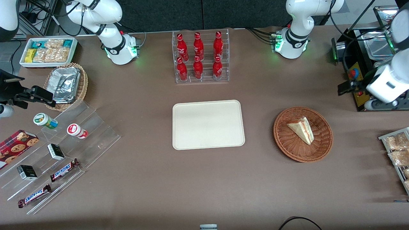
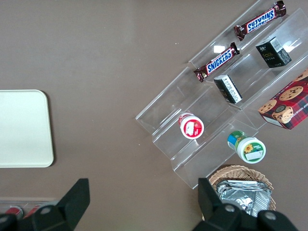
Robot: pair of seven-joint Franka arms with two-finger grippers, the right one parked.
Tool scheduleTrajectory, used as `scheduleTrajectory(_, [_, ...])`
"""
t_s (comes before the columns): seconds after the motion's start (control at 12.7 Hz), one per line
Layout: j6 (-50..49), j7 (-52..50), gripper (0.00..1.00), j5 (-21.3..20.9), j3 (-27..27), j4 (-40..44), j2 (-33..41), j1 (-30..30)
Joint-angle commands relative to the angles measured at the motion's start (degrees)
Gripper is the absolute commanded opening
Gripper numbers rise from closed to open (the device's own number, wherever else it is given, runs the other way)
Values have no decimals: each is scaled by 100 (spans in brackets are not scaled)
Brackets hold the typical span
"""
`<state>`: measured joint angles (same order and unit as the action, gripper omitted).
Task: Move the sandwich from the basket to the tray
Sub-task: 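Move the left gripper over the wicker basket above the sandwich, then lower the open left gripper and close it on the wrapped sandwich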
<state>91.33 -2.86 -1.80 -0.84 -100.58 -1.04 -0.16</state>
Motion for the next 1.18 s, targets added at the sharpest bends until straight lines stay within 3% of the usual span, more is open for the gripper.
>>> scheduleTrajectory(0.0, [786,-704,100,66,-116,-724,139,-81])
scheduleTrajectory(0.55, [3017,-3184,100,57,-461,-2059,-28,-81])
scheduleTrajectory(0.79, [3837,-3388,100,66,-461,-2719,-63,-72])
scheduleTrajectory(1.1, [4400,-3397,100,75,-461,-2932,-326,-46])
